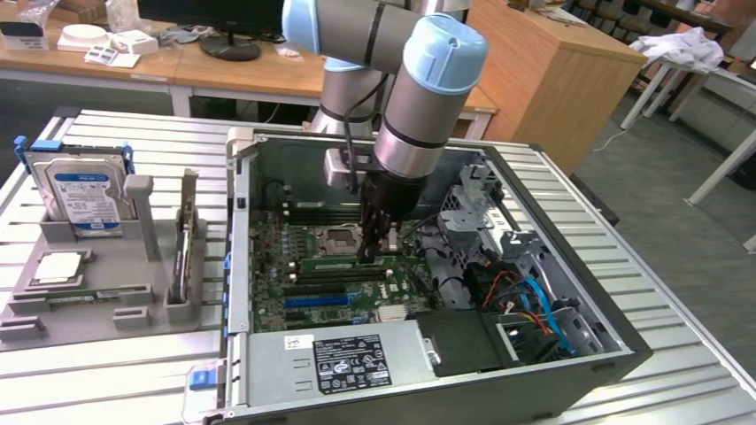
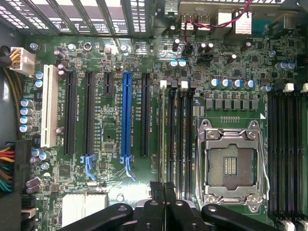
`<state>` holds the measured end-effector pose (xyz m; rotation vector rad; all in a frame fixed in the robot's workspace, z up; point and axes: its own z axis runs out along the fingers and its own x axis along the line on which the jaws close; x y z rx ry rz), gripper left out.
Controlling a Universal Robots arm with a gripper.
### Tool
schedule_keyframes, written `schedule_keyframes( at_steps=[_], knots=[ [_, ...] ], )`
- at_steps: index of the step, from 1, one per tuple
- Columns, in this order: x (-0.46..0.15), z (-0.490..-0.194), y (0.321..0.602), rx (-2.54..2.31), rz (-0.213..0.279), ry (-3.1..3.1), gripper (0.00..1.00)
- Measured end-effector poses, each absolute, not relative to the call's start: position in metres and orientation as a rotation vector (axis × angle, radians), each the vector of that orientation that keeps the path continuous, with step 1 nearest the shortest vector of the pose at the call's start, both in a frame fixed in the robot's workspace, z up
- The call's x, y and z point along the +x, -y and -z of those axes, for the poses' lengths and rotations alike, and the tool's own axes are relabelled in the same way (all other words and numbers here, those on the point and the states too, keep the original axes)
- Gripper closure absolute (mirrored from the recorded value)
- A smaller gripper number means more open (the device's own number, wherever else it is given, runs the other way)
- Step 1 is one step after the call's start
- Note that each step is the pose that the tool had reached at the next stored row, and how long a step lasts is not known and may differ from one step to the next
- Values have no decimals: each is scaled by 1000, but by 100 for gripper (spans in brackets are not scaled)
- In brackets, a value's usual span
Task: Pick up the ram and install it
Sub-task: 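Insert the ram into the slot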
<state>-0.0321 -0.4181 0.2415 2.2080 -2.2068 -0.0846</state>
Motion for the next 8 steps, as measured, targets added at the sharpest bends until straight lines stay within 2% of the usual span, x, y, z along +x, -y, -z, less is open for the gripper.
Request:
schedule_keyframes(
  at_steps=[8],
  knots=[
    [-33, -241, 418, 2209, 84, 2207, 88]
  ],
)
